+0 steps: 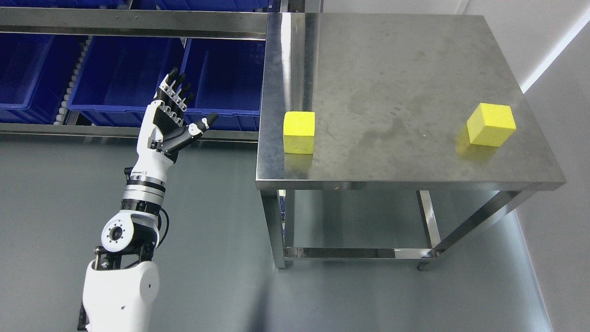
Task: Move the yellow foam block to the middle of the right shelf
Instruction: 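Reach the left hand toward the yellow foam cube nearer the robot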
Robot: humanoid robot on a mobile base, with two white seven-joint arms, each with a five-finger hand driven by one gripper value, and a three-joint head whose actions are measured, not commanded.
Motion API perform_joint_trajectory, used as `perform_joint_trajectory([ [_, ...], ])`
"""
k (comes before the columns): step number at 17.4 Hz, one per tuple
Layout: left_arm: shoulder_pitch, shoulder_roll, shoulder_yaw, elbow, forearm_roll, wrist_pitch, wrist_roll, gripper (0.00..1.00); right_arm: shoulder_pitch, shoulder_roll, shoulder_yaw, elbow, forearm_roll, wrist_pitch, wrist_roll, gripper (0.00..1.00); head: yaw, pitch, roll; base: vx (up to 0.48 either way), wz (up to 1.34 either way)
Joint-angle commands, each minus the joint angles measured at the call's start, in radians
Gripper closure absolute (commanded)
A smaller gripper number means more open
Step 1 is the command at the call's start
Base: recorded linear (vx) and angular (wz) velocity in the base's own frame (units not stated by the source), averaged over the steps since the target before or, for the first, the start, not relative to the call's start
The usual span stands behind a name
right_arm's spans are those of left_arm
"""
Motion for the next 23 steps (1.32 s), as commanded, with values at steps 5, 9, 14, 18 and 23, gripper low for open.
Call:
perform_joint_trajectory([
  [5, -0.011, 0.017, 0.004, 0.001, 0.0, -0.001, -0.001, 0.0, -0.003, -0.017, 0.0, -0.017, 0.0, 0.0, 0.0, 0.0, 0.0, 0.0, 0.0, 0.0, 0.0],
  [9, -0.055, 0.09, 0.005, 0.001, 0.0, -0.02, -0.104, 0.0, -0.003, -0.017, 0.0, -0.017, 0.0, 0.0, 0.0, 0.0, 0.0, 0.0, 0.0, 0.0, 0.0],
  [14, -0.081, 0.302, -0.041, 0.016, -0.217, -0.074, -0.334, 0.0, -0.003, -0.017, 0.0, -0.017, 0.0, 0.0, 0.0, 0.0, 0.0, 0.0, 0.0, 0.0, 0.0],
  [18, -0.132, 0.265, -0.059, 0.053, -0.23, -0.144, -0.407, 0.0, -0.003, -0.017, 0.0, -0.017, 0.0, 0.0, 0.0, 0.0, 0.0, 0.0, 0.0, 0.0, 0.0],
  [23, -0.239, 0.259, -0.166, 0.246, -0.273, -0.205, -0.555, 0.03, -0.003, -0.017, 0.0, -0.017, 0.0, 0.0, 0.0, 0.0, 0.0, 0.0, 0.0, 0.0, 0.0],
])
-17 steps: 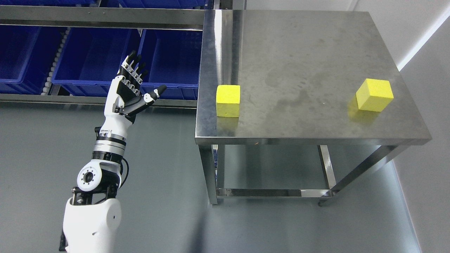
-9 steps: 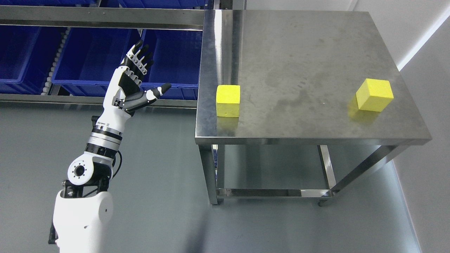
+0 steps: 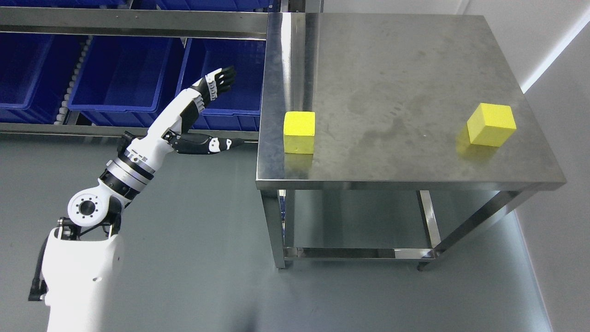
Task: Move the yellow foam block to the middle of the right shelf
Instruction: 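Reach the left hand toward the yellow foam cube nearer the robot, then close the left hand around the nearer yellow foam cube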
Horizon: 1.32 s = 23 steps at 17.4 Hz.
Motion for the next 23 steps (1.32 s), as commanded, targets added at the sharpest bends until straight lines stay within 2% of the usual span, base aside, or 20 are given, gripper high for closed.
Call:
perform_joint_trajectory([
  [1, -0.122, 0.065, -0.126, 0.226, -0.079, -0.02, -0.037, 0.03, -0.002, -0.017, 0.0, -0.017, 0.0, 0.0, 0.0, 0.0, 0.0, 0.0, 0.0, 0.0, 0.0],
  [7, -0.22, 0.019, -0.183, 0.348, -0.118, -0.02, -0.037, 0.03, -0.003, -0.017, 0.0, -0.017, 0.0, 0.0, 0.0, 0.0, 0.0, 0.0, 0.0, 0.0, 0.0],
  [10, -0.226, -0.05, -0.206, 0.374, -0.119, -0.017, -0.046, 0.03, -0.002, -0.017, 0.0, -0.017, 0.0, 0.0, 0.0, 0.0, 0.0, 0.0, 0.0, 0.0, 0.0],
  [13, -0.229, -0.085, -0.218, 0.421, -0.119, -0.017, -0.048, 0.03, -0.002, -0.017, 0.0, -0.017, 0.0, 0.0, 0.0, 0.0, 0.0, 0.0, 0.0, 0.0, 0.0],
  [18, -0.274, -0.124, -0.246, 0.51, -0.122, -0.017, -0.054, 0.03, -0.003, -0.017, 0.0, -0.017, 0.0, 0.0, 0.0, 0.0, 0.0, 0.0, 0.0, -0.004, -0.06],
  [20, -0.297, -0.131, -0.25, 0.573, -0.167, -0.017, -0.052, 0.03, -0.002, -0.017, 0.0, -0.017, -0.001, 0.0, 0.0, 0.0, 0.0, 0.0, 0.0, -0.034, -0.15],
  [23, -0.298, -0.13, -0.247, 0.593, -0.194, -0.017, -0.045, 0.04, -0.003, -0.017, 0.0, -0.017, -0.001, 0.0, 0.0, 0.0, 0.0, 0.0, 0.0, -0.025, -0.05],
])
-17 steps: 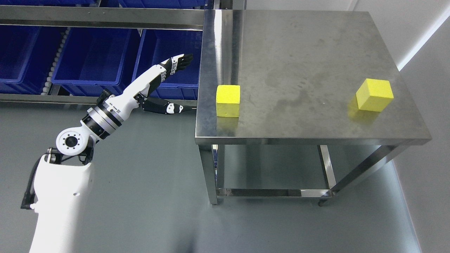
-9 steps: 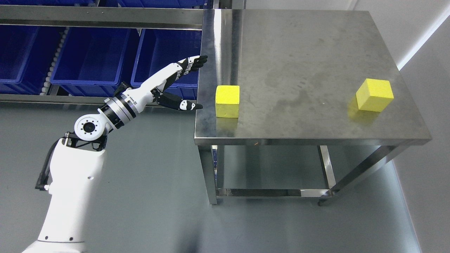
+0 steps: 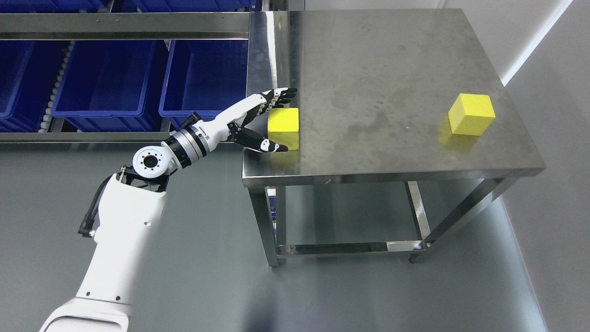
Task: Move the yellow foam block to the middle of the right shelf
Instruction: 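Close the left hand around the nearer yellow foam cube, then lift the held cube up off the table with the left hand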
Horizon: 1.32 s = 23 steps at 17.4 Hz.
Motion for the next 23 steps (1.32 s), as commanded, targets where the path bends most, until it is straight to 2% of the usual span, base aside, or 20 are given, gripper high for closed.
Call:
perform_joint_trajectory([
  [1, -0.025, -0.05, -0.038, 0.161, -0.043, 0.0, 0.009, 0.04, -0.003, -0.017, 0.0, -0.017, -0.015, 0.001, 0.0, 0.0, 0.0, 0.0, 0.0, -0.009, 0.04],
  [3, -0.025, -0.051, -0.033, 0.168, -0.042, 0.0, 0.009, 0.1, -0.003, -0.017, 0.0, -0.017, -0.016, 0.001, 0.0, 0.0, 0.0, 0.0, 0.0, -0.005, 0.02],
  [5, -0.023, -0.06, -0.01, 0.168, -0.036, 0.0, 0.011, 0.24, -0.003, -0.017, 0.0, -0.017, -0.015, 0.001, 0.0, 0.0, 0.0, 0.0, 0.0, -0.001, 0.01],
  [8, -0.015, -0.093, 0.098, 0.168, -0.034, -0.002, 0.011, 0.51, -0.003, -0.017, 0.0, -0.017, -0.015, 0.001, 0.0, 0.0, 0.0, 0.0, 0.0, -0.001, 0.02],
  [9, -0.015, -0.093, 0.143, 0.168, -0.034, -0.003, 0.011, 0.55, -0.003, -0.017, 0.0, -0.017, -0.015, 0.001, 0.0, 0.0, 0.0, 0.0, 0.0, -0.001, 0.02],
  [11, -0.017, -0.093, 0.189, 0.162, 0.002, -0.003, 0.014, 0.56, -0.003, -0.017, 0.0, -0.017, -0.016, 0.001, 0.0, 0.0, 0.0, 0.0, 0.0, -0.005, 0.02],
  [12, -0.02, -0.093, 0.203, 0.155, 0.079, -0.021, 0.018, 0.57, -0.003, -0.017, 0.0, -0.017, -0.015, 0.001, 0.0, 0.0, 0.0, 0.0, 0.0, 0.0, 0.0],
  [14, -0.025, -0.093, 0.221, 0.155, 0.266, -0.142, 0.084, 0.58, -0.003, -0.017, 0.0, -0.017, -0.016, 0.001, 0.0, 0.0, 0.0, 0.0, 0.0, -0.001, -0.01],
  [16, -0.023, -0.093, 0.218, 0.155, 0.421, -0.297, 0.209, 0.58, -0.003, -0.017, 0.0, -0.017, -0.015, 0.001, 0.0, 0.0, 0.0, 0.0, 0.0, 0.006, -0.02],
  [18, -0.019, -0.093, 0.241, 0.155, 0.429, -0.386, 0.367, 0.57, -0.003, -0.017, 0.0, -0.017, -0.015, 0.001, 0.0, 0.0, 0.0, 0.0, 0.0, 0.02, 0.04],
  [20, -0.009, -0.093, 0.261, 0.125, 0.428, -0.388, 0.579, 0.57, -0.003, -0.017, 0.0, -0.017, -0.015, 0.001, 0.0, 0.0, 0.0, 0.0, 0.0, 0.009, 0.03],
  [21, 0.0, -0.093, 0.255, 0.109, 0.428, -0.388, 0.621, 0.57, -0.003, -0.017, 0.0, -0.017, -0.015, 0.001, 0.0, 0.0, 0.0, 0.0, 0.0, -0.006, -0.02],
  [23, 0.056, -0.093, 0.261, 0.076, 0.428, -0.39, 0.62, 0.57, -0.003, -0.017, 0.0, -0.017, -0.015, 0.001, 0.0, 0.0, 0.0, 0.0, 0.0, -0.014, -0.01],
])
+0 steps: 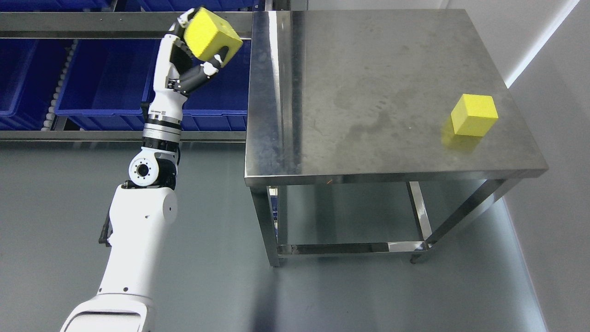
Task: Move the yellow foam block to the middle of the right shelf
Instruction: 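Lift the held cube up off the table with the left hand, then hold the cube raised in the left hand while turning toward the shelving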
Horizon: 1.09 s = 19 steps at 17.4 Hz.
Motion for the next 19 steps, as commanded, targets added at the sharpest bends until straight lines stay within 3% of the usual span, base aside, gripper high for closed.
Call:
perform_joint_trajectory([
  [1, 0.082, 0.003, 0.076, -0.066, 0.06, -0.017, 0.065, 0.57, -0.001, -0.017, 0.0, -0.017, 0.0, 0.001, 0.0, 0.0, 0.0, 0.0, 0.0, 0.0, 0.0],
  [19, 0.166, 0.003, 0.082, -0.153, 0.058, 0.031, 0.065, 0.57, -0.003, -0.017, 0.0, -0.017, 0.0, 0.001, 0.0, 0.0, 0.0, 0.0, 0.0, 0.013, 0.09],
])
